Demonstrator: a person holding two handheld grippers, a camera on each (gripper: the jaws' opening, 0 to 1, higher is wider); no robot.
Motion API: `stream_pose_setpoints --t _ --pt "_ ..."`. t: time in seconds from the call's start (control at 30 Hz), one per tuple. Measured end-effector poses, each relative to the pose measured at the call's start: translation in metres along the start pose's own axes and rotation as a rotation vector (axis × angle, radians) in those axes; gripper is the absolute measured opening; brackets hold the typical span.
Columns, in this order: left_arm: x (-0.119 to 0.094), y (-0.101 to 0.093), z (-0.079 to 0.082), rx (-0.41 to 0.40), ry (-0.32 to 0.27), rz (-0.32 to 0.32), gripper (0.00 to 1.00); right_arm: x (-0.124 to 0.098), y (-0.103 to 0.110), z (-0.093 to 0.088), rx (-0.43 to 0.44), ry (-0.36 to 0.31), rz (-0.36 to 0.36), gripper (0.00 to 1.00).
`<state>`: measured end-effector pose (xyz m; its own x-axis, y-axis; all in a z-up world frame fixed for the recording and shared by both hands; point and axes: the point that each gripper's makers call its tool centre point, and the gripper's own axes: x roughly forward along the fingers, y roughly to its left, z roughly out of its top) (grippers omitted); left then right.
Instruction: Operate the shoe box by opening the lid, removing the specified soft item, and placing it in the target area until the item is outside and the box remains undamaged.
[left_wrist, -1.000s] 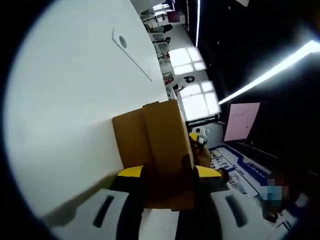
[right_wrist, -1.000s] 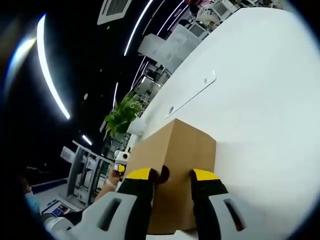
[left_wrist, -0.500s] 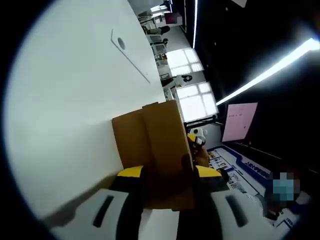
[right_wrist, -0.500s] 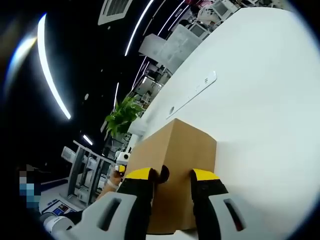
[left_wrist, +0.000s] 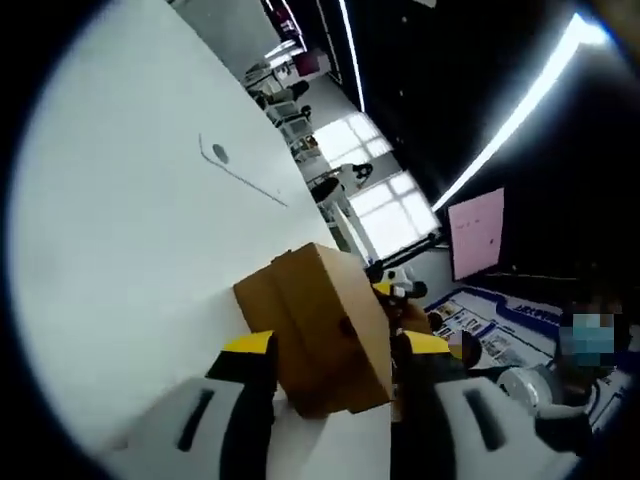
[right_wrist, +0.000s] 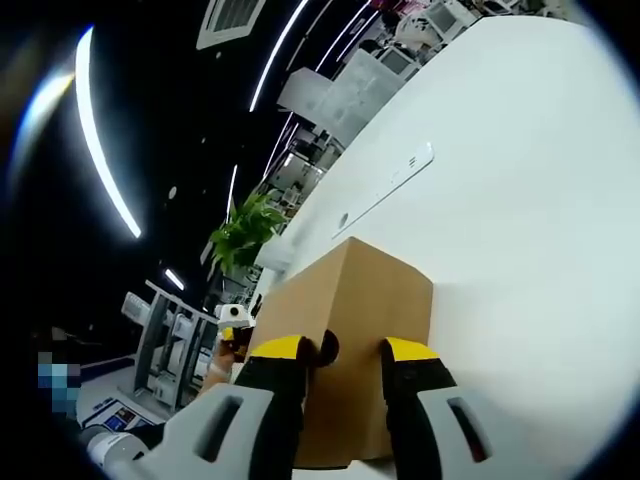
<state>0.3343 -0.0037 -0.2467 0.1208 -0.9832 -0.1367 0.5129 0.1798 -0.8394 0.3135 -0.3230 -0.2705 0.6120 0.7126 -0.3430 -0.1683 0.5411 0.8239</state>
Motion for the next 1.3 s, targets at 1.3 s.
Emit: stream_pose_setpoints --t 1.3 --pt "0.066 -0.127 -0.047 1.595 0.238 0.437 0.77 0.002 0.006 -0.010 0.004 -0.005 -0.002 0.30"
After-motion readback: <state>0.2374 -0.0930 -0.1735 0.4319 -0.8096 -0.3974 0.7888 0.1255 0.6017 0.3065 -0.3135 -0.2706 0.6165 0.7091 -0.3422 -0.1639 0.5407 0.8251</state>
